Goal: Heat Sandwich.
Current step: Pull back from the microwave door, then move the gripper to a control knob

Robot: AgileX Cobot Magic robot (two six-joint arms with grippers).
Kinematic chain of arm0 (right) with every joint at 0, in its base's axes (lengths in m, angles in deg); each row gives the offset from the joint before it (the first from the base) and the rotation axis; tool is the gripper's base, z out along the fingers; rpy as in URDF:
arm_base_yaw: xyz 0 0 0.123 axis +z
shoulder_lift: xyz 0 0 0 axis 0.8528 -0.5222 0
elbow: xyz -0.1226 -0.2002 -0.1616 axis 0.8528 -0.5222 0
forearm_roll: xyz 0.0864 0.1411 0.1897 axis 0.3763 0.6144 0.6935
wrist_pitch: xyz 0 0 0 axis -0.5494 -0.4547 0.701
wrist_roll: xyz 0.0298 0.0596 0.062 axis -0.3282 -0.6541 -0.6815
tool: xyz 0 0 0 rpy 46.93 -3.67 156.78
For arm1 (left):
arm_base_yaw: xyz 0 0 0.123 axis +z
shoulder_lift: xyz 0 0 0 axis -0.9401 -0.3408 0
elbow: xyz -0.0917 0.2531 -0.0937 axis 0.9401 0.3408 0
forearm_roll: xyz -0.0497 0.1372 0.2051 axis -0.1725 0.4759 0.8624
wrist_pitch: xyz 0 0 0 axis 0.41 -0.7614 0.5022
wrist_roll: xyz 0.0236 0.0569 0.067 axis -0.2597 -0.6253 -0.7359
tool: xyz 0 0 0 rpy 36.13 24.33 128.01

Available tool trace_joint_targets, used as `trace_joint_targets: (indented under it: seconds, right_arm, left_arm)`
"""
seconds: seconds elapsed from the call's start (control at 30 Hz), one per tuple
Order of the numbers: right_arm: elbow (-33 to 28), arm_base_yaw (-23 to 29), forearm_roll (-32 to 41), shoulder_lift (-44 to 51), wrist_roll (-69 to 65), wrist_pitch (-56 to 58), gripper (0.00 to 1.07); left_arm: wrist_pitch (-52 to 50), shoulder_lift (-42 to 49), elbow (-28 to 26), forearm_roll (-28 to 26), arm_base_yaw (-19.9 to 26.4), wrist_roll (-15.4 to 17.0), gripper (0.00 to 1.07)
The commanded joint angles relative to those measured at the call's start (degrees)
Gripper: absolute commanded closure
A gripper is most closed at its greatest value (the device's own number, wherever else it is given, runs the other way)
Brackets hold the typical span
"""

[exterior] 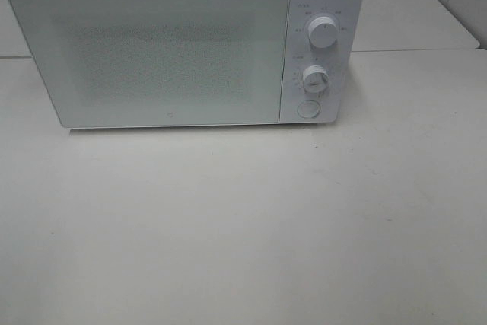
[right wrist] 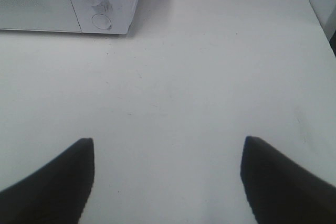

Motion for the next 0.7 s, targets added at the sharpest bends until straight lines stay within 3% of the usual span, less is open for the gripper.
trace_joint_targets:
  seconds: [0.03, 0.7]
  right_arm:
    - [-0.1, -0.3, 0.2, 1.1, -0.1, -0.7, 0.32]
    - [-0.1, -0.3, 0.2, 1.1, -0.1, -0.7, 0.32]
  left_arm:
    - [-0.6, 1.5, 0.1, -0.5, -0.3, 0.0, 0.09]
    - [-0.6, 1.5, 0.1, -0.5, -0.3, 0.0, 0.09]
